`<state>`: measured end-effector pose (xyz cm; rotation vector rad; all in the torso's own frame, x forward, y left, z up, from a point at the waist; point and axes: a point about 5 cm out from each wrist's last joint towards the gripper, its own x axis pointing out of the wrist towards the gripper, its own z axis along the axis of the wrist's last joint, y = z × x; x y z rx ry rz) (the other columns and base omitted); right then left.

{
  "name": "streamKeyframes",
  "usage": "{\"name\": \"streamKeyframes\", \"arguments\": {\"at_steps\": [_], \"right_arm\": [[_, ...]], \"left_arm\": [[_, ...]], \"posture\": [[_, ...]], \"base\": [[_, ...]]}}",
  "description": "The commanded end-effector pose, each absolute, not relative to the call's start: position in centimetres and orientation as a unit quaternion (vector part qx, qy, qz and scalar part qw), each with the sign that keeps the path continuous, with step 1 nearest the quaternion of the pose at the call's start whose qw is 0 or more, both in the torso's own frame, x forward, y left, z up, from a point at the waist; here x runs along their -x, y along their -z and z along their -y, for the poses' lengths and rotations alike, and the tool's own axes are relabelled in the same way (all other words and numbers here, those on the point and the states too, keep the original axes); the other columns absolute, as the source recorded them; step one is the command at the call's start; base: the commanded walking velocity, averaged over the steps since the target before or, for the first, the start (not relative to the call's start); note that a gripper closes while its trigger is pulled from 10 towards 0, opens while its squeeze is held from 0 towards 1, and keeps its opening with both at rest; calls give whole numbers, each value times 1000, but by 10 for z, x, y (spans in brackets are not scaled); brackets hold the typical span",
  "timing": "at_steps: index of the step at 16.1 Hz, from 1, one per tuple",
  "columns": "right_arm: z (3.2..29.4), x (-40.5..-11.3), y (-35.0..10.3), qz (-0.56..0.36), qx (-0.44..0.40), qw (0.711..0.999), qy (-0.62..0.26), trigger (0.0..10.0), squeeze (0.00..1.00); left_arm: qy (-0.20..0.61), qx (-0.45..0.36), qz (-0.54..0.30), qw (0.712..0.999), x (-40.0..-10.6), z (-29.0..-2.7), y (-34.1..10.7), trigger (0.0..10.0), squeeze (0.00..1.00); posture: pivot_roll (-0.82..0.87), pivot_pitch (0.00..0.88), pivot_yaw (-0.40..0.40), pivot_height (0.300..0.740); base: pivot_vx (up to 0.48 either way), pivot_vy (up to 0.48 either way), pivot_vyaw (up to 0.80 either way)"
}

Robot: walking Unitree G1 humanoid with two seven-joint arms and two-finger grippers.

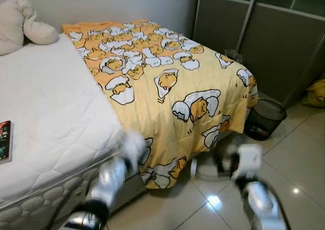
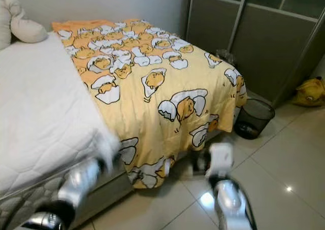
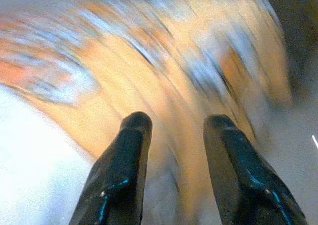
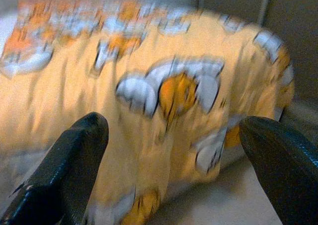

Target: Clean up the room

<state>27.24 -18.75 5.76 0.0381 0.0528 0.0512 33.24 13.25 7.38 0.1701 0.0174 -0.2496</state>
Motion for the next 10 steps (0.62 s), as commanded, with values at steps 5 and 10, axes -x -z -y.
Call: {"name": "streamKeyframes", "arguments": {"at_steps": [5,10], "right_arm": [[189,-284,-71,-4,-35,999,-8,10000,0],[190,-281,-67,-13,-35,999,-6,10000,0]], "left_arm": [[22,-67,47,996,-340,-125,-104,10000,0],[-7,-88,-27,996,-336,-130,-82,10000,1000]], "posture": [[28,0,2,731],[20,0,11,731]], "base": [[0,-480,579],[0,-480,571]]}}
